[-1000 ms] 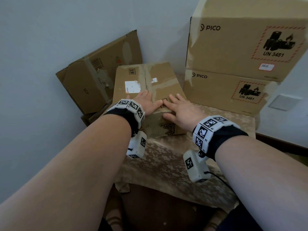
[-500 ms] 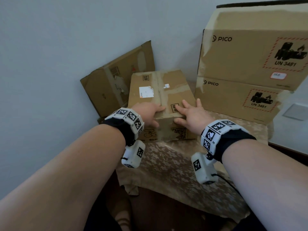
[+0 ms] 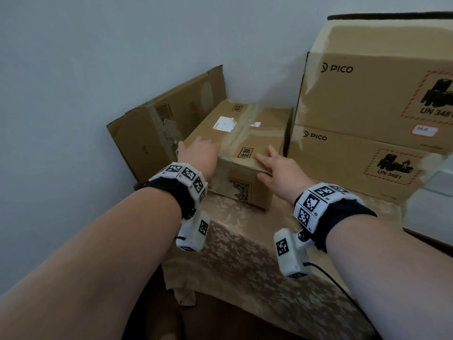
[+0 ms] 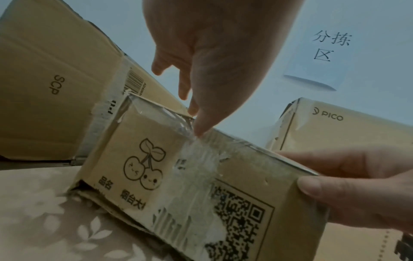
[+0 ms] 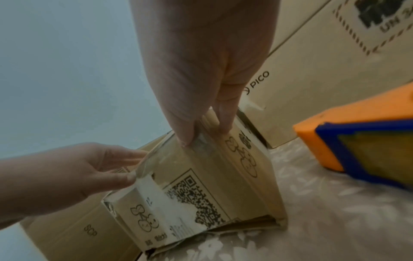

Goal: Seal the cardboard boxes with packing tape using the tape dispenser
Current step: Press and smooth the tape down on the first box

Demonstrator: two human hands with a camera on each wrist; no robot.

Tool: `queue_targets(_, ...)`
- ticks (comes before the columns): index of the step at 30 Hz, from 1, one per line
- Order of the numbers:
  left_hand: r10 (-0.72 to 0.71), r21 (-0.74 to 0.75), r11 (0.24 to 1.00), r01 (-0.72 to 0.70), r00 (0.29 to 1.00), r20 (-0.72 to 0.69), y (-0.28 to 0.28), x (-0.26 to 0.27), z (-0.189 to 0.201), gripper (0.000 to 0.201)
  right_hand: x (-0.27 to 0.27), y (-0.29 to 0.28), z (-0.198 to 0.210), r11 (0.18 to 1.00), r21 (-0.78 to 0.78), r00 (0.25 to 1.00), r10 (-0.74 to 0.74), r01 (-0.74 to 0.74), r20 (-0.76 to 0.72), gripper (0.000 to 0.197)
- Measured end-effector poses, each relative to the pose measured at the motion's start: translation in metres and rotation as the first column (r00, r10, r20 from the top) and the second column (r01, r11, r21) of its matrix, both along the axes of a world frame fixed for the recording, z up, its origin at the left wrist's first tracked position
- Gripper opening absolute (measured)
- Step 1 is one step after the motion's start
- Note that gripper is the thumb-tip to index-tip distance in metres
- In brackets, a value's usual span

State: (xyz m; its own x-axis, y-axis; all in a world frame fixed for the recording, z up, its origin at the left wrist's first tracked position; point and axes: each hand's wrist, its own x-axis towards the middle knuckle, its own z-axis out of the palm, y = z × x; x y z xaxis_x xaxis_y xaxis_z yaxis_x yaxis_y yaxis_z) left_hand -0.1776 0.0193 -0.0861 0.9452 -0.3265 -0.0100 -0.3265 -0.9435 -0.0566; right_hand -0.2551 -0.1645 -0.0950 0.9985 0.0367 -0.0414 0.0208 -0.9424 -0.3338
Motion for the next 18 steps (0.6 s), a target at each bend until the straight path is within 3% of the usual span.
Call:
queue_targets(4,0.013,-0.119,0.992,-0.035,0.984,-0.177,-0.009,0.022,-0.005,0.060,0.027,0.000,-0.008,0.993,0.091,0.997,-0.075,0.073,0.018,0.059)
queue_targets(9,-0.063,-0.269,0.963,0.011,0.981,-0.185,-0.019,0.042,-0.018,0.061,0.054,-0.001,-0.015,0.968,0.195,0.987,-0.163,0.157,0.015,0.072)
queue_targets(14,-0.187,-0.259,0.957,0.129,0.959,-0.212,-0.027,0.053,-0.022,0.068,0.075,-0.005,-0.019,0.964,0.227,0.989,-0.149,0.141,0.019,0.078)
queue_targets(18,-0.181,-0.270,0.956,0.115,0.955,-0.236,-0.028,0.066,-0.022,0.071,0.095,-0.005,-0.022,0.967,0.212,0.989,-0.149,0.142,0.019,0.083)
